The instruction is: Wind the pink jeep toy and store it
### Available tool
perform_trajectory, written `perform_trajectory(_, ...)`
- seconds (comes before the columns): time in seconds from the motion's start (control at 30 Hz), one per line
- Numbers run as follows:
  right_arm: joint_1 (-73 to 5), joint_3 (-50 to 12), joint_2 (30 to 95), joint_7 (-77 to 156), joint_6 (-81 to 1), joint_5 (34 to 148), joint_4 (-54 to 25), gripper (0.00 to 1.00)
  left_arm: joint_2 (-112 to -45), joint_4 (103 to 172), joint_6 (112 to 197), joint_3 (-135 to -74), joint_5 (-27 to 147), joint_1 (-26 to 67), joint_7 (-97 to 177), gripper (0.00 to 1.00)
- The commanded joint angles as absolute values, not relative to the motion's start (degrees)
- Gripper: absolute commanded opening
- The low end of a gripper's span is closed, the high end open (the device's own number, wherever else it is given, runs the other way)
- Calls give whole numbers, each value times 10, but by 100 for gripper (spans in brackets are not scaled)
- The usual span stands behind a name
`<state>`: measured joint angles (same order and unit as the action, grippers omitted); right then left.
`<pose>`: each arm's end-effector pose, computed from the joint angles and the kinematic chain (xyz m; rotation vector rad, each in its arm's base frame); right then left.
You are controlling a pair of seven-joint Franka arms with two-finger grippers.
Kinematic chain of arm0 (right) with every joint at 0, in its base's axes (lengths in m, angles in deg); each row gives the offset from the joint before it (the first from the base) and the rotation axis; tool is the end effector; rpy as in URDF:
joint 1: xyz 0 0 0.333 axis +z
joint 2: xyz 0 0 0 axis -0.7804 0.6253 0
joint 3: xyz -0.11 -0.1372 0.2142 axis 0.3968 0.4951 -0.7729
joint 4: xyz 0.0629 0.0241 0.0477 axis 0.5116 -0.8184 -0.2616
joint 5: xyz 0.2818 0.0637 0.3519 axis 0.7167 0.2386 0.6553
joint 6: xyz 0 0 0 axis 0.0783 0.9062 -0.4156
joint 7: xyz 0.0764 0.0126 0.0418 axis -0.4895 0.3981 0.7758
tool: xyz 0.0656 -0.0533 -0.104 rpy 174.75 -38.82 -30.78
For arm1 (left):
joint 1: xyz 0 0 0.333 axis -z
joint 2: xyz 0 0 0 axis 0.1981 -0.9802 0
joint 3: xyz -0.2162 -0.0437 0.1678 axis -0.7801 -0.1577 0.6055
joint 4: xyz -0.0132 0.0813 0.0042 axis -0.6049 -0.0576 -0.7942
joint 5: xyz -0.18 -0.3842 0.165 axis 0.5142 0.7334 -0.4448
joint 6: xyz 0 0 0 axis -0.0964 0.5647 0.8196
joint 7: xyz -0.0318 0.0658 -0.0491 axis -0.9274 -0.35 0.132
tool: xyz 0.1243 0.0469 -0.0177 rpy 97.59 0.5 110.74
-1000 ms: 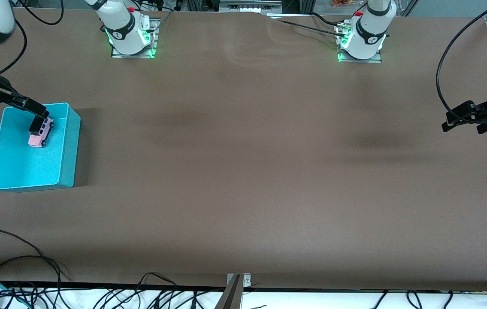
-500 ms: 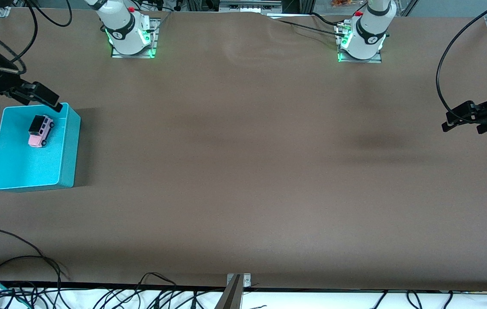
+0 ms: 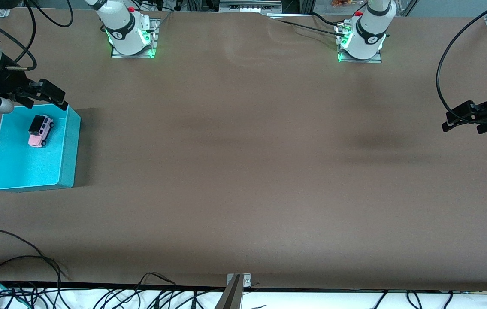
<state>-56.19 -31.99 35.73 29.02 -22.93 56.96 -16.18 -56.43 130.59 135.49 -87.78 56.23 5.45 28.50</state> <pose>0.6100 0.0377 0.5142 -3.0890 0.0912 -0.0404 0.6450 0.0413 0.5080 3.0572 -0.0014 0.0587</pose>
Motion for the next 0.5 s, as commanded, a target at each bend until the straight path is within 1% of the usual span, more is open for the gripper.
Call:
perform_trajectory(0.0, -564, -319, 363, 322, -216, 580, -149, 100, -571, 1289, 1342, -878, 580, 51, 286, 100)
perform_trajectory(0.47, -551, -316, 367, 331, -217, 578, -149, 100, -571, 1289, 1342, -878, 580, 51, 286, 100)
